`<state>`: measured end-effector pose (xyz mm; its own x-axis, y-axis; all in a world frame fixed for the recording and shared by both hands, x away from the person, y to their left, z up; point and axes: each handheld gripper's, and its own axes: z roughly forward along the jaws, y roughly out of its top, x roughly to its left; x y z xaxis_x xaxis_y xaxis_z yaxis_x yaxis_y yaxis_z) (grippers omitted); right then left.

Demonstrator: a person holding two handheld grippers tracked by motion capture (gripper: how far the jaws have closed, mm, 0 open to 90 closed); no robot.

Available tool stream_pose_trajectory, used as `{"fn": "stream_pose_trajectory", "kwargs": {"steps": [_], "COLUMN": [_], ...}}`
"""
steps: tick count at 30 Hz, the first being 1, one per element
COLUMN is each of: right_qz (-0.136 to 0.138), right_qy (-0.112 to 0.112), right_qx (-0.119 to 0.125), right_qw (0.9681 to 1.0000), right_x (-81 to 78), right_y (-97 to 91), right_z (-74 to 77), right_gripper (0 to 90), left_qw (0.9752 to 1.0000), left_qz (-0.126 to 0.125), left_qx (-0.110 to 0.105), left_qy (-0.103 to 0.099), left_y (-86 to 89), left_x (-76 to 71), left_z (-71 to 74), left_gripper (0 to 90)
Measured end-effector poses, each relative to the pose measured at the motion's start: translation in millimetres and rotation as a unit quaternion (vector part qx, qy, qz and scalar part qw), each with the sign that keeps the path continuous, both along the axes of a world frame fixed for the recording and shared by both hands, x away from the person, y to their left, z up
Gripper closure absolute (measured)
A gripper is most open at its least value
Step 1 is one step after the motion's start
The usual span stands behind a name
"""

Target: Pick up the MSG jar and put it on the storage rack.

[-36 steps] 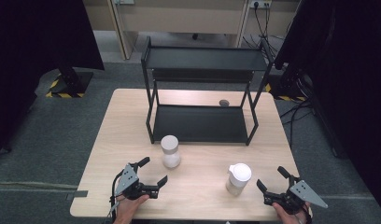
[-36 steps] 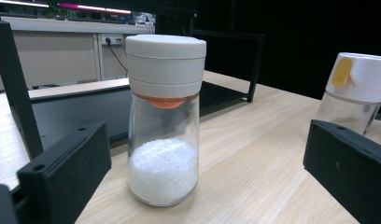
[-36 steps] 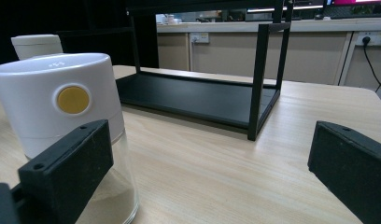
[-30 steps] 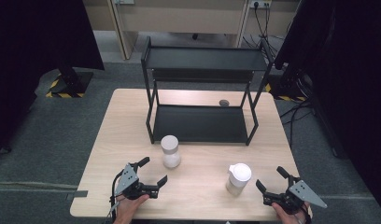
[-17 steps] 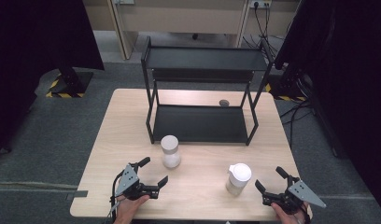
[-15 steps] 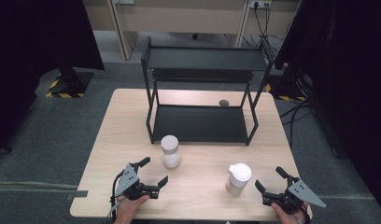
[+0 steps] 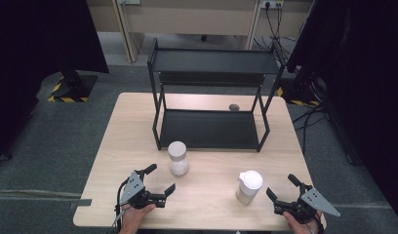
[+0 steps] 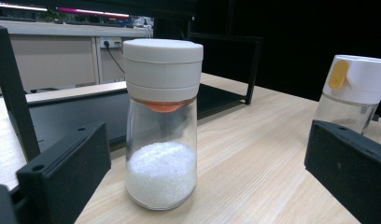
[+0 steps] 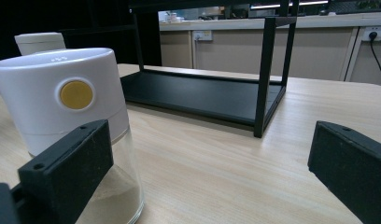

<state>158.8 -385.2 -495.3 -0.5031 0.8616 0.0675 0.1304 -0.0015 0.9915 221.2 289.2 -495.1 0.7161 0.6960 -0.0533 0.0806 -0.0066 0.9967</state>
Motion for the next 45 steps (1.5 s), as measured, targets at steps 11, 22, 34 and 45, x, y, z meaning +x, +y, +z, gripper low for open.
{"fn": "stream_pose_trajectory", "kwargs": {"steps": [11, 22, 34, 45], "right_qz": [0.000, -0.001, -0.005, -0.005], "right_qy": [0.001, 0.003, 0.006, 0.005], "right_qx": [0.001, 0.006, 0.010, 0.012], "right_qw": [1.0000, 1.0000, 0.9999, 0.9999], "right_x": [0.5, 1.0, 1.6, 1.4], "right_y": [0.2, 0.2, 0.5, 0.2], "right_z": [-0.8, -1.2, -1.9, -2.3], "right_gripper": [0.4, 0.4, 0.4, 0.4], "left_qw": [1.0000, 1.0000, 0.9999, 0.9997], "left_qz": [-0.002, -0.002, 0.004, 0.006], "left_qx": [0.003, 0.007, 0.015, 0.023], "left_qy": [0.000, 0.001, -0.001, 0.002], "left_y": [-1.3, -3.9, -7.2, -14.8], "left_x": [0.5, 2.0, 6.1, 21.6], "left_z": [0.6, 1.0, 5.9, 13.5], "left_gripper": [0.0, 0.1, 0.2, 0.2]}}
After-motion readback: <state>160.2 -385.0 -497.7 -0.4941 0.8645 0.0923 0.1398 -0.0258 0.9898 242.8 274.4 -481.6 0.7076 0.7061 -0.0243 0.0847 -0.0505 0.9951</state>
